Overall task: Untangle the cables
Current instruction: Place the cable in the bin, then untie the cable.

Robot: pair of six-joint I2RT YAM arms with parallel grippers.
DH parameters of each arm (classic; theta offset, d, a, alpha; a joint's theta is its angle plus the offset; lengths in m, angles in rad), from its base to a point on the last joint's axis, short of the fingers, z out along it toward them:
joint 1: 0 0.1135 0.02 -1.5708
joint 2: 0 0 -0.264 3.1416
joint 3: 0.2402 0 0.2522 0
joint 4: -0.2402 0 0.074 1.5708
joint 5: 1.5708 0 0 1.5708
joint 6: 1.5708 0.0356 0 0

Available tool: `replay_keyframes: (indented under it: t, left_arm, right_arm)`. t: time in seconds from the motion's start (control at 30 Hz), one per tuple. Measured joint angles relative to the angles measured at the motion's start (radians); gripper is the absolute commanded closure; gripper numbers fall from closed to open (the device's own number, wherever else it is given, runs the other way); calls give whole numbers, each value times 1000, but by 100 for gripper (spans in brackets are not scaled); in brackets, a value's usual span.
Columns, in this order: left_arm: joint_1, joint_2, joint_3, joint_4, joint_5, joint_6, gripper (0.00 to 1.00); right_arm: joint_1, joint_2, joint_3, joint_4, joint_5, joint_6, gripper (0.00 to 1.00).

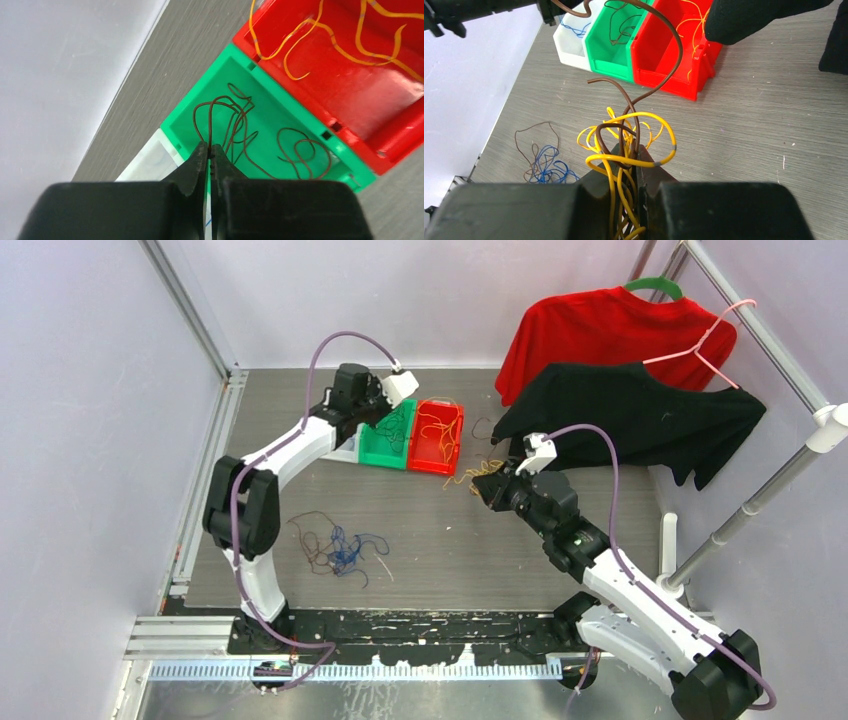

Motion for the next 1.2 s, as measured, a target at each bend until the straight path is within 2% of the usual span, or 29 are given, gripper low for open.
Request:
replay_keyframes:
  t: [0.1, 0.17, 0.3, 0.47, 0.6, 0.73, 0.77, 0.83, 0.93, 1.1, 1.2]
  left_arm:
    - [9, 52, 44, -41, -25, 28, 35]
    - [14, 72, 82, -112, -34, 31, 20]
    - [32, 75, 160, -268, -9, 21, 4]
    - [75, 24, 253, -491, 140, -5, 1]
    - [101, -115, 262, -703, 331, 9, 4]
    - [57, -322, 194, -797, 484, -5, 11]
    - [26, -379, 161, -804, 509, -16, 17]
    - [-35, -465, 98, -812, 539, -42, 27]
    - [-105, -521, 16, -811, 558, -88, 31]
    - [-108, -521, -76, -805, 519, -130, 34]
    - [-108, -521, -92, -810, 495, -112, 44]
  right_arm:
    - [0, -2, 0, 0, 3, -3, 99]
    - [0, -2, 0, -1, 3, -3, 99]
    - [0, 23, 11, -2, -5, -3, 99]
    - [0, 104, 45, 16, -61, 1, 99]
    - [0, 170, 70, 62, -125, 24, 99]
    - [0, 254, 105, 171, -208, 97, 99]
    - [2, 282, 113, 215, -232, 127, 99]
    - [12, 336, 127, 301, -274, 183, 99]
    - [56, 407, 143, 404, -320, 254, 98]
    - [156, 435, 143, 481, -345, 303, 98]
    - [192, 435, 148, 502, -346, 314, 98]
